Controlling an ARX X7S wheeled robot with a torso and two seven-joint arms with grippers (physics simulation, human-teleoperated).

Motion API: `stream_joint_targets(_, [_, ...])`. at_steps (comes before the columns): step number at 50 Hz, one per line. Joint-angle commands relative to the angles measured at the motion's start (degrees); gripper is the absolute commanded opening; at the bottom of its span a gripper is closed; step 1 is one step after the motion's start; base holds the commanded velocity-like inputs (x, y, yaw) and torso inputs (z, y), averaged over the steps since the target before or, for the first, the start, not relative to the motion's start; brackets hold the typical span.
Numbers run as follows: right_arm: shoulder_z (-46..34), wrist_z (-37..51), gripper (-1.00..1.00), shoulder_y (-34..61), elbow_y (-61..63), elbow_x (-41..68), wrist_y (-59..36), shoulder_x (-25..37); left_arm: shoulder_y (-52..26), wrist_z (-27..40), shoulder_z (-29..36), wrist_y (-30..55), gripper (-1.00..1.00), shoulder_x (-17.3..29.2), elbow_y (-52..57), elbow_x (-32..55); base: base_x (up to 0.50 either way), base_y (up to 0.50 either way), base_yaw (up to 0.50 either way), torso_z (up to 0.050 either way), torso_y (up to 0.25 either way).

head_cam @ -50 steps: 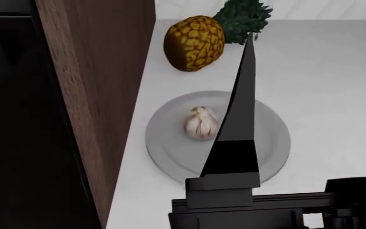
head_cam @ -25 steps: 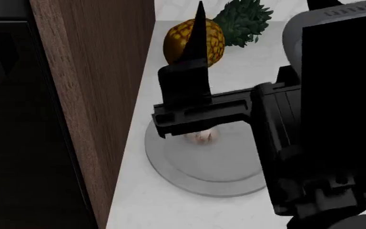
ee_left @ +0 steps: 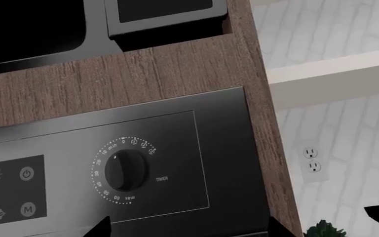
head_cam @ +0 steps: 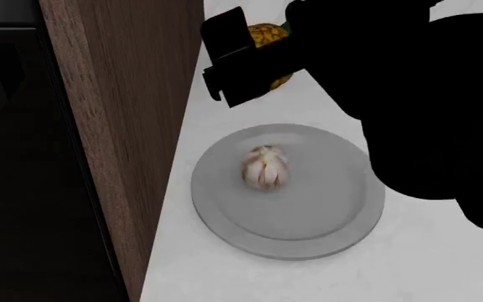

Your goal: Pick the garlic from the counter and place it in the microwave.

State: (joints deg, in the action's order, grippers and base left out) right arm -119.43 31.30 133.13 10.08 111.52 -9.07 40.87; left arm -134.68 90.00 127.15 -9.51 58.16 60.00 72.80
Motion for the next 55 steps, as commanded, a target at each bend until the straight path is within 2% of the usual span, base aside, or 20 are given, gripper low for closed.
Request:
stream_joint_targets(1, [0.7, -9.8, 1.00, -1.7, -10.7, 4.6, -10.7, -5.2, -0.2, 0.0, 0.6, -0.5, 1.00, 0.0, 0.0, -0.2, 0.00, 0.00, 0.00, 0.000, 0.000])
stream_joint_targets(16, [0.5, -14.2, 1.00, -3.7, -15.2, 5.3, -16.0, -7.2, -0.2, 0.0, -0.3, 0.0, 1.00, 0.1, 0.0, 0.6, 0.00, 0.00, 0.00, 0.000, 0.000])
stream_joint_targets(55, [-0.4, -14.9, 1.00, -14.1, -19.1, 3.4, -14.5, -9.1, -0.3, 0.0, -0.1, -0.2, 1.00, 0.1, 0.0, 1.0, 0.00, 0.00, 0.00, 0.000, 0.000])
